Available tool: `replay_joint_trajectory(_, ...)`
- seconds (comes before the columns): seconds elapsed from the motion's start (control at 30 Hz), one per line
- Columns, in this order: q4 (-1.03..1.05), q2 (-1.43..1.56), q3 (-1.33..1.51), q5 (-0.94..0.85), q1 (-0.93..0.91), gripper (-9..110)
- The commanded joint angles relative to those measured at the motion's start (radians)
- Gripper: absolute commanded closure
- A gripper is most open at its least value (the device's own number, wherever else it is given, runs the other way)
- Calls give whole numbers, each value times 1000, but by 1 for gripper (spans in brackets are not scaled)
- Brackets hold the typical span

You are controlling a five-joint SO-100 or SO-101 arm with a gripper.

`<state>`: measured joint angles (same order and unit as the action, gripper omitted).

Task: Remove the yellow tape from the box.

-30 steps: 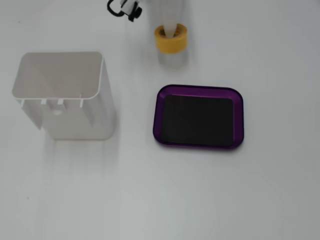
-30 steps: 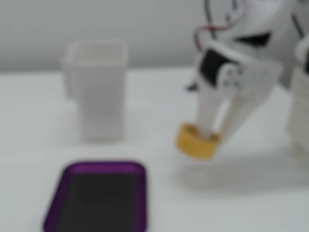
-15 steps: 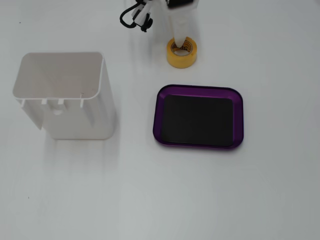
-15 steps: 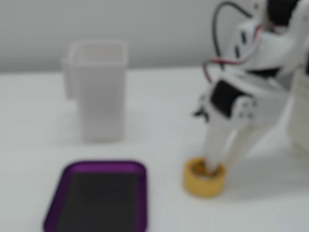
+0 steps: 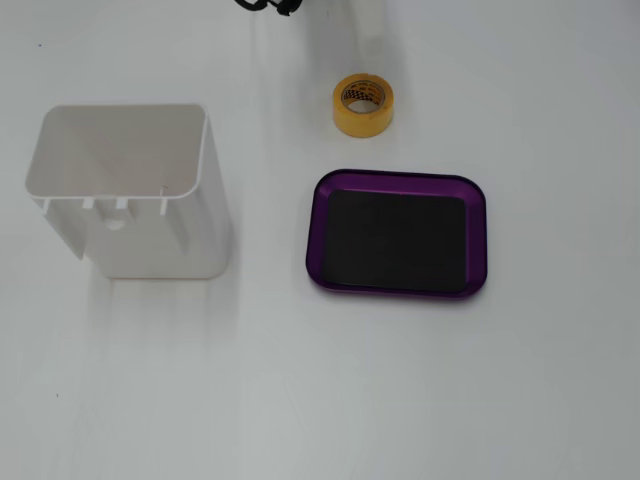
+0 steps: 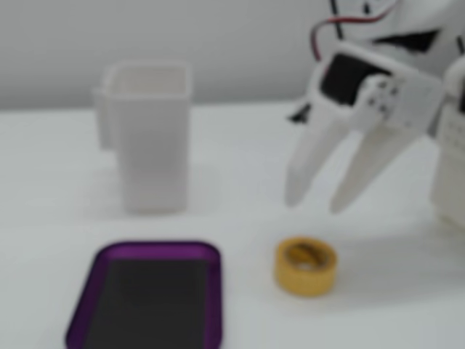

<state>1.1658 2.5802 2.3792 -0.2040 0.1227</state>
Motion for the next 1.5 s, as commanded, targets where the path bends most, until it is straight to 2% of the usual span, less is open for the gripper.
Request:
replay_joint_trajectory(0.0, 31, 184, 28, -5, -61, 86)
replay_joint_trajectory(0.23, -3, 580, 356, 9, -255, 85)
replay_joint_trajectory(0.43, 0, 894, 660, 11, -316, 85)
replay_joint_trajectory(0.77, 5, 811, 704, 26, -307, 86)
replay_joint_trajectory(0.9, 54, 811, 692, 132, -302, 95)
replay_joint_trajectory(1.0, 58, 811, 692, 146, -302, 102)
replay_joint_trajectory(1.47, 52, 811, 692, 155, -302, 102)
